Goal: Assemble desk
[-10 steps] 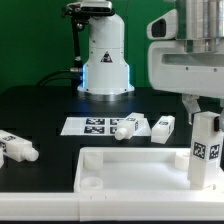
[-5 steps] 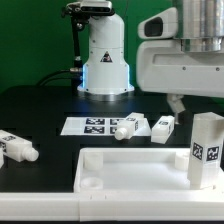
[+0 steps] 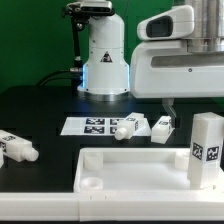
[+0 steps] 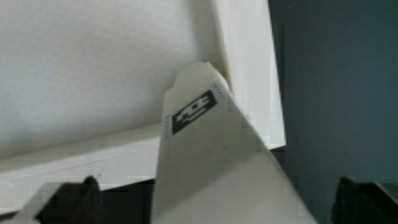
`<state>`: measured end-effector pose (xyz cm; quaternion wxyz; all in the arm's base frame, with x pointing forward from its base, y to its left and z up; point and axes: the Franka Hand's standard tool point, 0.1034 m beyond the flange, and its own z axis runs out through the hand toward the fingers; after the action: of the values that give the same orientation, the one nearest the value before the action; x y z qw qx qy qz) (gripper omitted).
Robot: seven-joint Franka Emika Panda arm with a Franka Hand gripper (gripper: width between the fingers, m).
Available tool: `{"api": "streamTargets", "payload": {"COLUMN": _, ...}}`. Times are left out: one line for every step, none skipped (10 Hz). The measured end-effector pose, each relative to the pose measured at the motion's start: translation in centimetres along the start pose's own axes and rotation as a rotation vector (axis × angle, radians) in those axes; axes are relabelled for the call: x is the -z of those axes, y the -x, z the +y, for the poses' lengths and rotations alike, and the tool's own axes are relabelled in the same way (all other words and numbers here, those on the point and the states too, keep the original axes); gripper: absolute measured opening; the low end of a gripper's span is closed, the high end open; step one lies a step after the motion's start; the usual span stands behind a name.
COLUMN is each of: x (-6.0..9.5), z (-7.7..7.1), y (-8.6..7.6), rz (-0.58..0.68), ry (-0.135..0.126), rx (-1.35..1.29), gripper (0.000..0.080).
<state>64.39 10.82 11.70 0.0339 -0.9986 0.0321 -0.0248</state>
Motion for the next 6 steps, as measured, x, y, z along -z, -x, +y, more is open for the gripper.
{"api": "streamTargets", "payload": {"x": -0.04, "z": -0.39, "y": 0.12, "rz": 0.0, "ry": 0.013, "rx": 0.172, "gripper": 0.0649}}
{"api": "streamTargets", "payload": {"x": -0.06, "z": -0.52, "y": 0.17, "rz": -0.002, "ry": 0.012, "rx": 0.299, "gripper": 0.0649}}
{"api": "streamTargets", "payload": {"x": -0.07, "z": -0.47, "y": 0.16, "rz": -0.002, "ry": 0.008, "rx": 0.301, "gripper": 0.0649}}
{"api": "streamTargets", "payload": {"x": -0.08, "z": -0.47, "y": 0.16, "rz": -0.002, "ry": 0.01, "rx": 0.271, "gripper": 0.0649}}
{"api": "streamTargets", "payload": {"x": -0.08, "z": -0.47, "y": 0.16, "rz": -0.002, "ry": 0.008, "rx": 0.248, "gripper": 0.0557}}
{"api": "streamTargets", "payload": {"x": -0.09, "z": -0.49, "y": 0.17, "rz": -0.002, "ry": 0.008, "rx": 0.18, "gripper": 0.0374}}
